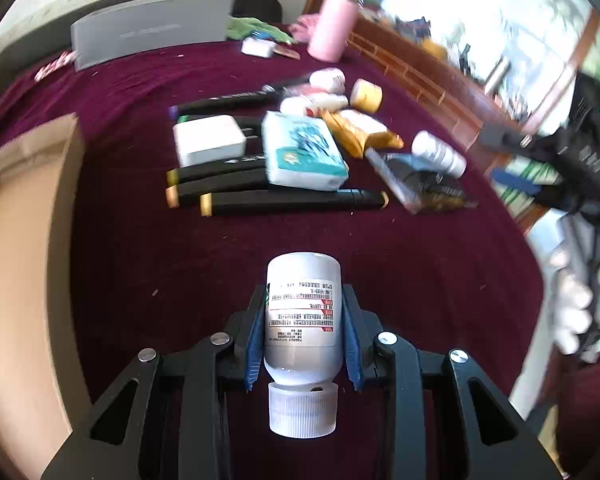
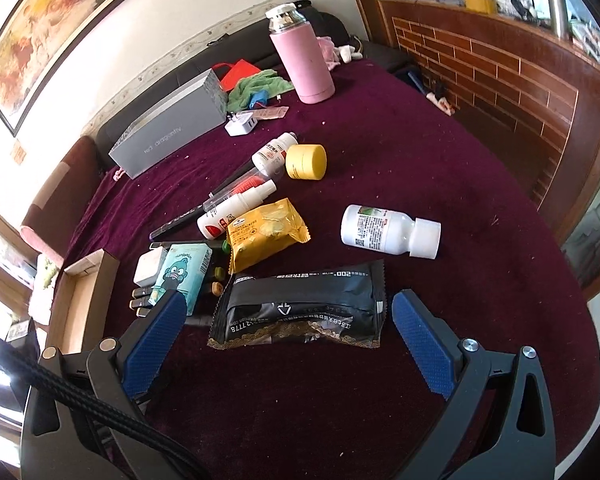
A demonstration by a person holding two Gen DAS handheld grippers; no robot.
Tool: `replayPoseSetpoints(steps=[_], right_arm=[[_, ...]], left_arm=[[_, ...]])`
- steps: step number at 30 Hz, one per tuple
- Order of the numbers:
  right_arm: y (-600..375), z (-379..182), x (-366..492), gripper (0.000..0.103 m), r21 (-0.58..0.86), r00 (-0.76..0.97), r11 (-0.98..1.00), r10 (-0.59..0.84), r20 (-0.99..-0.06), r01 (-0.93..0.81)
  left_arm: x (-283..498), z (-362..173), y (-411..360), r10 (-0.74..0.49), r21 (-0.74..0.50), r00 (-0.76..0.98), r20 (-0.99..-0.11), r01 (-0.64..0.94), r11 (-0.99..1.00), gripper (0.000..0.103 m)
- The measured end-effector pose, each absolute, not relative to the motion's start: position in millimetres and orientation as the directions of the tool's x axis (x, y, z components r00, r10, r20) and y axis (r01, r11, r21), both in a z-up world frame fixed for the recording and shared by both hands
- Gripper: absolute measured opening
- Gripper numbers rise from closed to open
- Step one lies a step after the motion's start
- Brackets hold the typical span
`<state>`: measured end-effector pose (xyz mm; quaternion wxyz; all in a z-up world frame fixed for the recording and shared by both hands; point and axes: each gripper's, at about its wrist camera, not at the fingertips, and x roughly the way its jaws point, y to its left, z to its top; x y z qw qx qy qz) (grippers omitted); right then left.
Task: Organize objects
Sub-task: 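Grasp the second white pill bottle with the right tool while the left tool holds its bottle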
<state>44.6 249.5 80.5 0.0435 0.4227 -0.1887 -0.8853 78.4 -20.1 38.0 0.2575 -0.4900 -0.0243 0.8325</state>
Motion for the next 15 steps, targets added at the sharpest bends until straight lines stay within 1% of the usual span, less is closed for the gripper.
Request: replayPoseSetpoints(steps=[2, 5, 8, 12, 15], right_arm=[[248.5, 78.7, 41.7, 0.103, 0.37, -0.631, -0.925, -0.238, -0.738, -0.084], [241.4, 78.5, 36.4, 0.103, 0.355, -0.622, -0.932, -0.237, -0.746, -0.07], [240.1, 86.7, 29.8, 0.103, 0.296, -0.637, -0.952, -0.178, -0.75, -0.082], [259.2, 92.7, 1.7, 0.103, 0.092, -0.627, -0.989, 0.003, -0.779, -0.119], [266.9, 81.4, -18.0, 0.103, -0.069, -0.573, -0.997, 0.083, -0.816, -0.047]], left_arm=[[87.0, 47.3, -32.5, 0.492, -0.336, -0.408, -0.769, -0.397, -0.854, 0.029], [91.9, 57.6, -44.0, 0.504, -0.354, -0.437, -0.745, -0.382, -0.854, 0.029], [93.6, 62.1, -49.5, 0.509, -0.363, -0.441, -0.739, -0.375, -0.853, 0.029], [94.7, 62.7, -52.3, 0.529, -0.387, -0.434, -0.729, -0.376, -0.842, 0.029], [94.3, 62.0, -52.8, 0.533, -0.396, -0.433, -0.727, -0.371, -0.84, 0.029]])
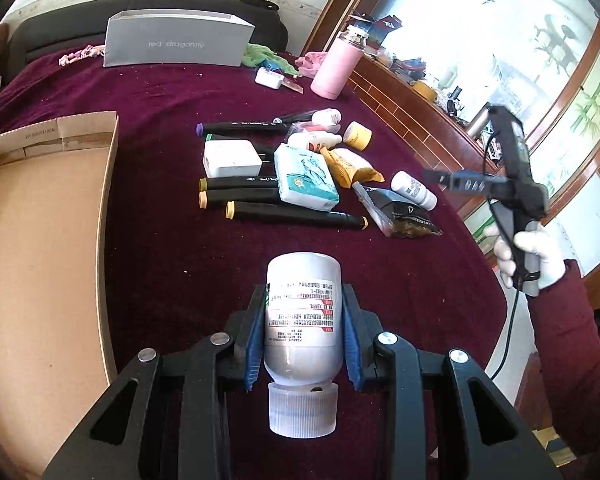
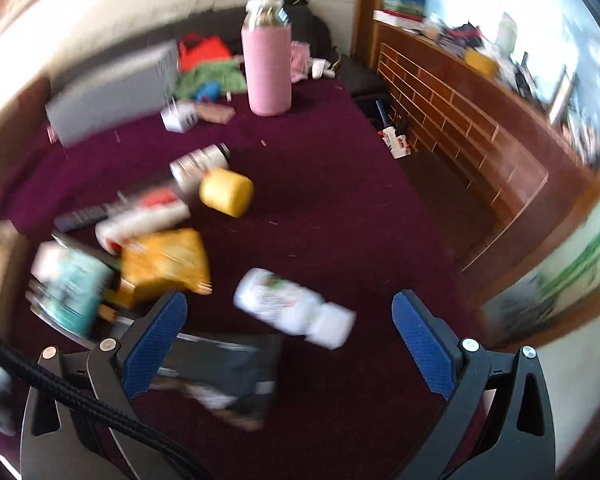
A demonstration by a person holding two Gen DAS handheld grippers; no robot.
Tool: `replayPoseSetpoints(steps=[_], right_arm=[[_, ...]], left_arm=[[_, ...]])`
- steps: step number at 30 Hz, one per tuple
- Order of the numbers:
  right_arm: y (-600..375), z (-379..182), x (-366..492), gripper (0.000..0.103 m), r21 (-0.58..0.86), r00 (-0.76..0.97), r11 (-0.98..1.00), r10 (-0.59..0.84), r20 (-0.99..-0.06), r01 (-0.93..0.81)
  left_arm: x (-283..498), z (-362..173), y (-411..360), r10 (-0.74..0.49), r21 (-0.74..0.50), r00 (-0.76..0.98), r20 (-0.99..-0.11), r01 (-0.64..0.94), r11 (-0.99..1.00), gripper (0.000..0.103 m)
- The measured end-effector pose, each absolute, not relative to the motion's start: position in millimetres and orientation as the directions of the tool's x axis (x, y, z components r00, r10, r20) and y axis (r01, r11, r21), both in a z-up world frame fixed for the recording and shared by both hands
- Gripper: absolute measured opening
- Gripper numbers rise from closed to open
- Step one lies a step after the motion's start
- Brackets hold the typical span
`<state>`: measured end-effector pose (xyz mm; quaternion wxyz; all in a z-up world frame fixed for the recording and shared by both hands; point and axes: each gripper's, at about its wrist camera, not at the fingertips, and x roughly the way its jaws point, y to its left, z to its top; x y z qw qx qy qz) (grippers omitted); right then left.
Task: Organize objects
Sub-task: 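Grasp the second white pill bottle with the right tool while the left tool holds its bottle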
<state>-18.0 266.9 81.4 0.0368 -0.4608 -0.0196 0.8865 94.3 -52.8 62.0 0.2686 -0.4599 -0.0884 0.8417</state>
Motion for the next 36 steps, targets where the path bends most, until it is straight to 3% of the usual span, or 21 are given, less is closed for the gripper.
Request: replayPoseSetpoints(steps=[4, 7, 9, 12, 15, 24, 28, 36], right_arm=[[257.7, 59.6, -26.0, 0.097, -0.237, -0.55, -0.969, 0.159, -0.82, 0.075], [251.7, 44.7, -31.9, 0.086, -0.3, -0.534, -0.945, 0.189, -0.824, 0.128], [251.7, 36.1, -38.1, 0.057, -0.307, -0.511, -0.942, 0.197, -0.837, 0.14], [258.2, 25.8, -46.4, 0.038, -0.258, -0.471, -0.958, 0.173, -0.865, 0.123], [267.1, 24.0, -46.4, 0.033, -0.185, -0.463, -0.978, 0.121, -0.878, 0.096], [286.1, 54.4, -12.5, 0.033, 0.08, -0.484, -0.997, -0.074, -0.872, 0.009], [278.2, 76.2, 3.4, 0.033, 0.21, -0.492, -0.977, -0.202, -0.847, 0.04], [211.2, 120.9, 26.9, 0.033, 0.334, -0.495, -0.924, -0.382, -0.78, 0.187]], left_arm=[[92.4, 59.6, -47.9, 0.527, -0.394, -0.425, -0.736, -0.365, -0.844, 0.029], [93.9, 60.9, -46.0, 0.518, -0.384, -0.429, -0.74, -0.364, -0.849, 0.029], [93.6, 61.3, -44.3, 0.512, -0.379, -0.43, -0.743, -0.36, -0.853, 0.029], [93.1, 60.3, -42.6, 0.5, -0.371, -0.432, -0.75, -0.351, -0.86, 0.029], [95.2, 60.7, -43.3, 0.499, -0.371, -0.434, -0.75, -0.349, -0.861, 0.029], [106.3, 70.6, -54.3, 0.509, -0.39, -0.457, -0.73, -0.333, -0.859, 0.029], [111.4, 83.2, -68.9, 0.514, -0.406, -0.482, -0.709, -0.317, -0.857, 0.029], [111.2, 111.4, -118.1, 0.486, -0.416, -0.552, -0.677, -0.257, -0.872, 0.029]])
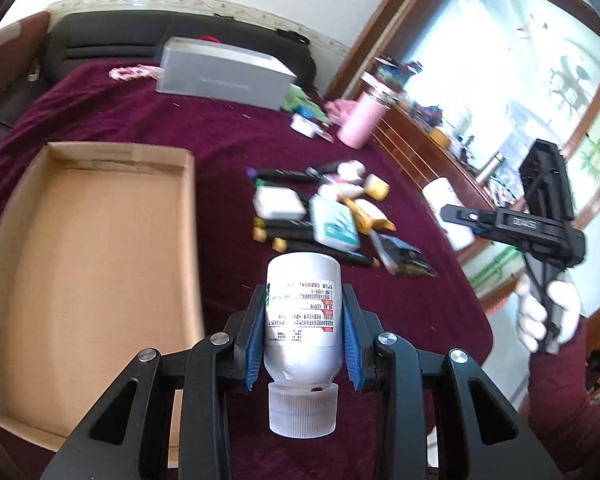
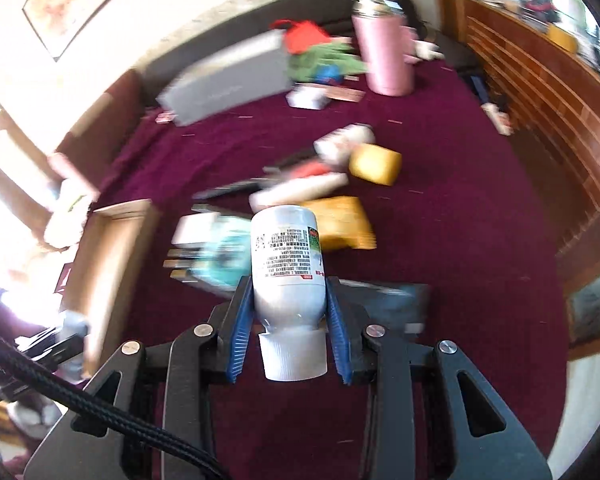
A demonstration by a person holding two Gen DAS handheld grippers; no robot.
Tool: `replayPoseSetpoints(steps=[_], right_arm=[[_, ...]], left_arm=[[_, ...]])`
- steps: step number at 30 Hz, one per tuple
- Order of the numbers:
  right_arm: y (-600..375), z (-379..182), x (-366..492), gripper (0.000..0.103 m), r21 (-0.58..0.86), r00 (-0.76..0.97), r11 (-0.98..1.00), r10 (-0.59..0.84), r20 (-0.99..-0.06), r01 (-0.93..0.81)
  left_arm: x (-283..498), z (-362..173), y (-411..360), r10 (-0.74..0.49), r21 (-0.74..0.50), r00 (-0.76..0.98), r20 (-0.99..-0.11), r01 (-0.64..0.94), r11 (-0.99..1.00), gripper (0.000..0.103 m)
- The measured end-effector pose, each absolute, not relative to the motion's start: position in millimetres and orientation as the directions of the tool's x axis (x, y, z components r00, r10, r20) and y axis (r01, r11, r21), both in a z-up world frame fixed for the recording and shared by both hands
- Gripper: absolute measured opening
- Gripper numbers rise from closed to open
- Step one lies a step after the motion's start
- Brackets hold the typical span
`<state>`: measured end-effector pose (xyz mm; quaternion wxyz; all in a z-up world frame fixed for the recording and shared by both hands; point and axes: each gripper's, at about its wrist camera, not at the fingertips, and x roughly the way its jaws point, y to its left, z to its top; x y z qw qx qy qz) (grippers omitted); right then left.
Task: Organize objects
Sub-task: 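Grasp the second white pill bottle with the right tool while the left tool holds its bottle, then carry both bottles to the cardboard tray and release them upright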
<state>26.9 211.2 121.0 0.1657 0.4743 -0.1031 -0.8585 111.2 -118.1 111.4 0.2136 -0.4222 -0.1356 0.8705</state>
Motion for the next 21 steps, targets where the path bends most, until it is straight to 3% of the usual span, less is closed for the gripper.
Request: replayPoseSetpoints(steps=[8, 21], right_arm=[[108.4, 136.2, 12.0, 0.033, 0.488, -0.368, -0.813, -0.58, -0.726, 0.318], [-40.8, 82.4, -58.2, 0.033, 0.58, -0.21, -0.768, -0.635, -0.743, 0.272]], left_arm=[[67.9, 127.4, -172.2, 0.371, -0.344, -0.596, -0.712, -0.165, -0.924, 0.029], [-18.9, 88.1, -225.1, 0.286, -0.346, -0.551, -0.784, 0.006, -0.938, 0.029]])
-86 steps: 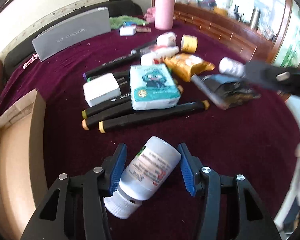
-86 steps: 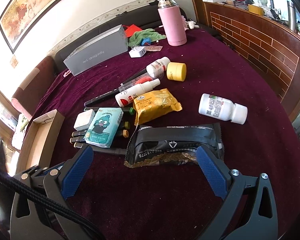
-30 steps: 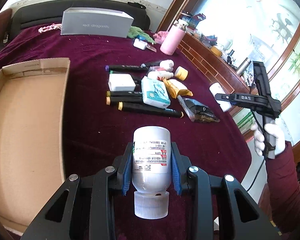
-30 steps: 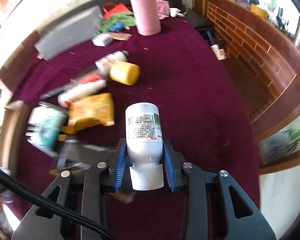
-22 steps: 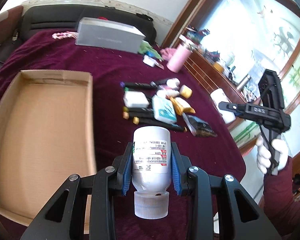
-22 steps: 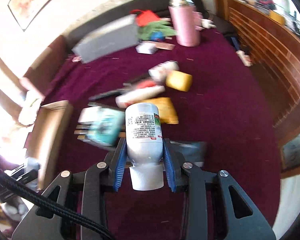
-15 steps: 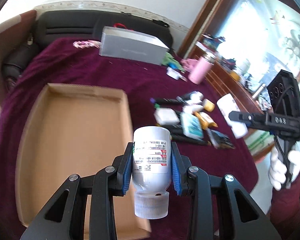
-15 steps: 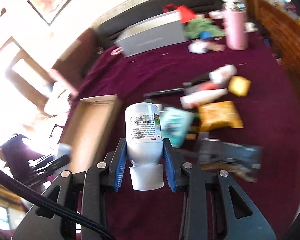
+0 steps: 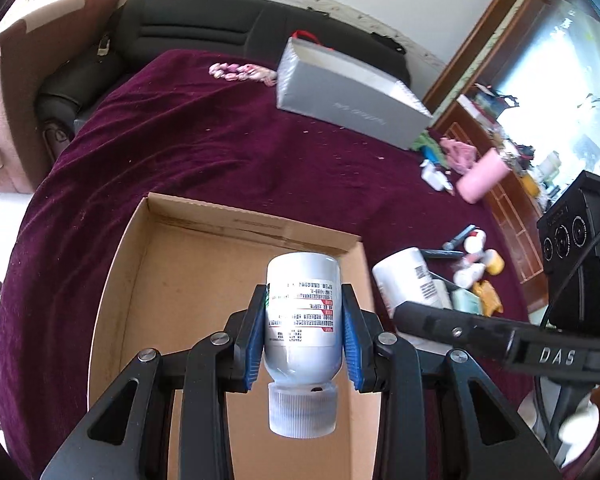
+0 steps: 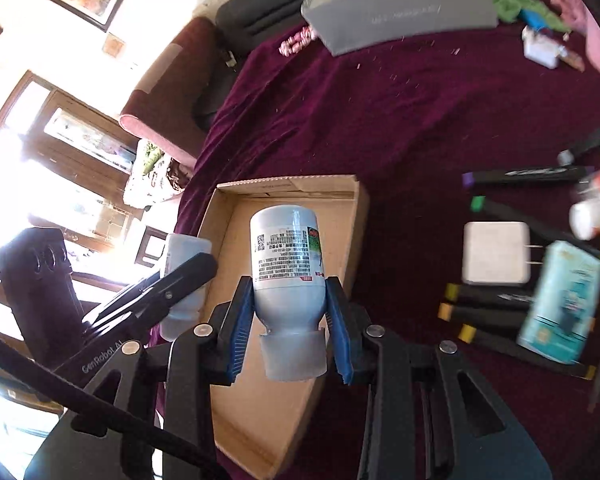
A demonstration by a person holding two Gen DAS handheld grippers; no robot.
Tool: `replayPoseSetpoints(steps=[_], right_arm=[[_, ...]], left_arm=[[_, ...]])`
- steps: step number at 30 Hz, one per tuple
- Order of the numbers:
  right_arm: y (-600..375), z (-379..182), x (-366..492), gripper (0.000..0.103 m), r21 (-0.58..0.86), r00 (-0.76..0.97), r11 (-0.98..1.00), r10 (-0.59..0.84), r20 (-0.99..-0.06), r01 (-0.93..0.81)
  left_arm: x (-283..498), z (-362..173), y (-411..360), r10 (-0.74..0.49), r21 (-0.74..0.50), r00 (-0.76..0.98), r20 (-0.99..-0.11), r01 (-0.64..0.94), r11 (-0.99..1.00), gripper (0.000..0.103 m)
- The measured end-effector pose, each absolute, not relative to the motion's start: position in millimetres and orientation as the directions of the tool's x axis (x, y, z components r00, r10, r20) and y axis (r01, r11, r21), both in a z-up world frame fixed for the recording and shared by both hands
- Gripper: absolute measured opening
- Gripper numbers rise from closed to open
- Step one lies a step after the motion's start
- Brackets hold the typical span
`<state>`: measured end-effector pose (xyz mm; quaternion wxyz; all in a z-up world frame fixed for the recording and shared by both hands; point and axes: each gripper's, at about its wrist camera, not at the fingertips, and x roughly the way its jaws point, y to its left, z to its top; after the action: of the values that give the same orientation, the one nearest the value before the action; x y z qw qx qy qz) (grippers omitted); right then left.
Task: Organize objects
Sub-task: 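Carry both bottles to the cardboard tray and release them upright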
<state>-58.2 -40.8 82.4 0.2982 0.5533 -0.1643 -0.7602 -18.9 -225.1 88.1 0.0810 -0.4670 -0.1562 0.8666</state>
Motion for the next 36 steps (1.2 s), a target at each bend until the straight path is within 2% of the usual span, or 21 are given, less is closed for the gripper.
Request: replayPoseSetpoints(steps=[9, 20, 25, 36], right_arm=[[-72.2, 52.2, -91.0, 0.033, 0.496, -0.236, -0.839, -0.541, -0.807, 0.224], [-89.4, 39.6, -104.5, 0.033, 0.415, -0.284, -0.881, -0.468, -0.837, 0.227], [-93.4, 40.0, -102.6, 0.033, 0.379, -0.322, -0.891, -0.446, -0.835, 0.25], [-93.9, 42.3, -101.8, 0.033, 0.371, -0.348, -0.893, -0.442, -0.827, 0.254]], left_arm=[[-53.9, 50.3, -235.3, 0.261, -0.354, -0.519, -0.814, 0.086, -0.931, 0.029], [-77.9, 17.8, -247.1, 0.319, -0.447, -0.496, -0.807, 0.16, -0.88, 0.029], [-80.6, 15.8, -249.5, 0.352, -0.494, -0.511, -0.784, 0.171, -0.852, 0.029], [-77.5, 21.8, -248.2, 0.359, -0.511, -0.524, -0.772, 0.177, -0.841, 0.031]])
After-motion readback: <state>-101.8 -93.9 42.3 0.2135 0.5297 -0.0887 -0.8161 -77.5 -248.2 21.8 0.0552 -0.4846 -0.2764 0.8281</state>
